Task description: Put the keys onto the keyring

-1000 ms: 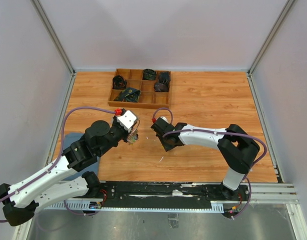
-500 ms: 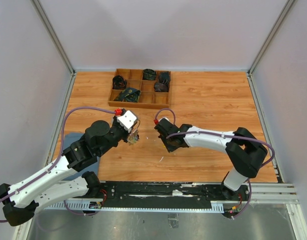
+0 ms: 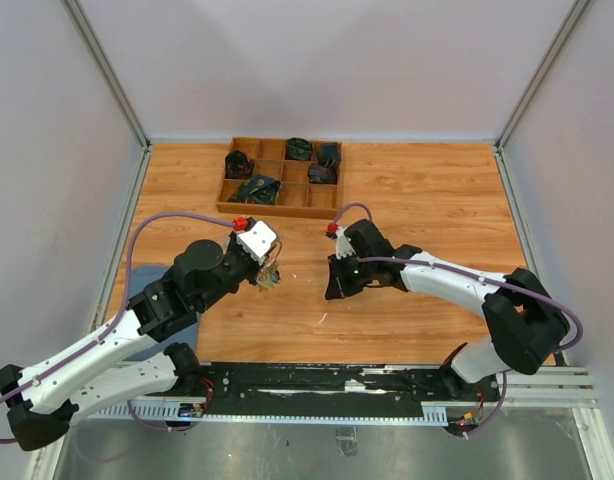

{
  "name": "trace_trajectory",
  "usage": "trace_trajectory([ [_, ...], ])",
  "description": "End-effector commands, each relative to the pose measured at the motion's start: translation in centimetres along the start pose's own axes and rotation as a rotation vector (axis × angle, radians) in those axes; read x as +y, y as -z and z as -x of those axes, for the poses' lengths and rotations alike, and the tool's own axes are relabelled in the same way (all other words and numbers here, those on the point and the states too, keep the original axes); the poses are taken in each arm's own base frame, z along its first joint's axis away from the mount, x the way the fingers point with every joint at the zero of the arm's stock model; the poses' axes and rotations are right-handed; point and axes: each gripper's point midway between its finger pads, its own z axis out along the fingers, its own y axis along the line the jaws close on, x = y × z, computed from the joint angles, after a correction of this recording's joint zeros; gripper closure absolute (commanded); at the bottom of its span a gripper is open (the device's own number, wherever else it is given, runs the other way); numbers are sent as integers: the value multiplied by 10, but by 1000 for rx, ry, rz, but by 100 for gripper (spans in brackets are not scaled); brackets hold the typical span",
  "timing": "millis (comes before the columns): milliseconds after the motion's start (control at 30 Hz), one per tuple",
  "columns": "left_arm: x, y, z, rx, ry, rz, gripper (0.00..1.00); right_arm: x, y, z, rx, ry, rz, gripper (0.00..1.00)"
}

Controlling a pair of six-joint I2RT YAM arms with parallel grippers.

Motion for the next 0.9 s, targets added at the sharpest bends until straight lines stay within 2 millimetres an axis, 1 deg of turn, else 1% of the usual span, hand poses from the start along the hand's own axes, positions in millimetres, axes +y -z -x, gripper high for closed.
trace_trajectory([
  [0, 6, 1, 24, -65, 19, 9, 99, 21, 8, -4, -5, -160, 277, 99],
  [100, 4, -1, 24, -66, 21, 0, 100, 2, 8, -14, 3, -275, 297, 99],
  [167, 3, -2, 25, -67, 22, -4, 99, -5, 10, -13, -20, -310, 316, 99],
  [233, 3, -2, 25, -66, 21, -3, 100, -10, 13, -12, -33, -311, 307, 99],
  [400, 5, -1, 27, -71, 22, 5, 100, -25, 20, -13, -11, -280, 213, 99],
  [500, 5, 0, 27, -72, 24, 6, 99, -27, 28, -4, -21, -242, 173, 99],
  [633, 11, 4, 29, -74, 23, 27, 100, -19, 35, 23, -46, -192, 176, 99],
  [733, 18, 10, 33, -87, 29, 56, 100, -2, 35, 43, -46, -139, 193, 99],
  [867, 23, 15, 37, -90, 37, 75, 99, 24, 18, 53, -13, -84, 225, 99],
])
